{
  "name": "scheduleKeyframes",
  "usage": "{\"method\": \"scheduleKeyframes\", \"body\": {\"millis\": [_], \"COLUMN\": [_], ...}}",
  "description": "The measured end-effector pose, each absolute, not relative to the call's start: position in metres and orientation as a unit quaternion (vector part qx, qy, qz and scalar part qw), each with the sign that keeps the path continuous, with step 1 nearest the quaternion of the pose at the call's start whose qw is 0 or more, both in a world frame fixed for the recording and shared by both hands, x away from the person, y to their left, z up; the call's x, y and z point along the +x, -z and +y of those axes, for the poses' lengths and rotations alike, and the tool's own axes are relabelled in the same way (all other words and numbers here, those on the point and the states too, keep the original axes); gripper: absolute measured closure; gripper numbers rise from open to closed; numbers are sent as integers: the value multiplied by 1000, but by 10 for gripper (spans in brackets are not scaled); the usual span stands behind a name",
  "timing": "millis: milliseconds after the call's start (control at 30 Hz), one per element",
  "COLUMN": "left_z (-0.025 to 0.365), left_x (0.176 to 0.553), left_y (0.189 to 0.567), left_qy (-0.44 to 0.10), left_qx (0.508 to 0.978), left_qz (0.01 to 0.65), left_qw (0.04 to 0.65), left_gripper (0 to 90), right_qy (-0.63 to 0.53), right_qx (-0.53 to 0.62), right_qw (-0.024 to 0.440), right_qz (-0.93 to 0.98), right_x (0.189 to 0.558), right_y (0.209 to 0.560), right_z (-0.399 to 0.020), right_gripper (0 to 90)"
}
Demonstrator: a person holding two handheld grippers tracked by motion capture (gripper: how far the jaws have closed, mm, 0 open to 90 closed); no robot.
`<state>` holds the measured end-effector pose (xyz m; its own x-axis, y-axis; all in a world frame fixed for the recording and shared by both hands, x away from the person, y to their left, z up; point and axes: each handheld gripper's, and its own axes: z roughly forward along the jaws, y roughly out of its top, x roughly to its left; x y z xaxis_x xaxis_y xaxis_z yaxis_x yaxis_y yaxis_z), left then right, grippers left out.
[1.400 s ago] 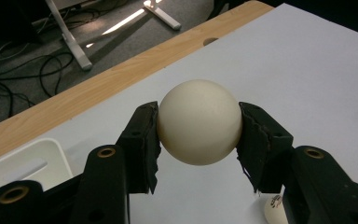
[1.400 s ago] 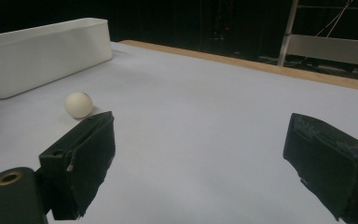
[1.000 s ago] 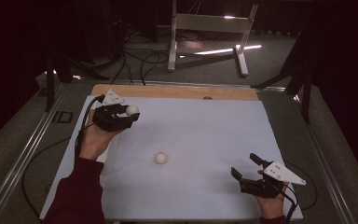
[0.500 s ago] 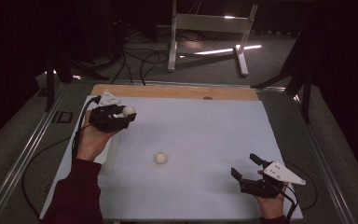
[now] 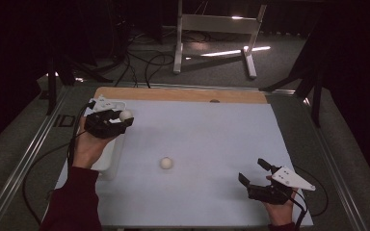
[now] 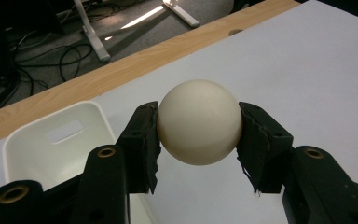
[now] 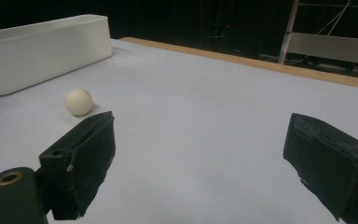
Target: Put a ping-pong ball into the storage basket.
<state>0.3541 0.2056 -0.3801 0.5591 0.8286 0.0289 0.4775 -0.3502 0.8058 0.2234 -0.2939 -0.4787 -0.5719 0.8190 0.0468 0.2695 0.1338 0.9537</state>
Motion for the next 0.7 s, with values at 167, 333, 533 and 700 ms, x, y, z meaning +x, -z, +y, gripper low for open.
{"method": "scheduleKeyframes", "body": {"millis": [167,333,533,700], "left_z": [211,216,222,229], "left_x": [353,351,349,347], "left_y": [382,384,386,387], "left_qy": [-226,-228,-229,-230], "left_qx": [788,787,784,782], "left_qz": [416,418,424,429], "left_qw": [393,393,392,389], "left_gripper": [517,517,517,517], "right_qy": [-535,-535,-533,-533], "right_qx": [384,384,385,384], "right_qw": [258,257,257,256], "right_qz": [707,707,708,709], "right_x": [223,223,223,224], "right_y": [479,479,479,479], "right_z": [-294,-294,-294,-294], "right_gripper": [89,89,89,89]}}
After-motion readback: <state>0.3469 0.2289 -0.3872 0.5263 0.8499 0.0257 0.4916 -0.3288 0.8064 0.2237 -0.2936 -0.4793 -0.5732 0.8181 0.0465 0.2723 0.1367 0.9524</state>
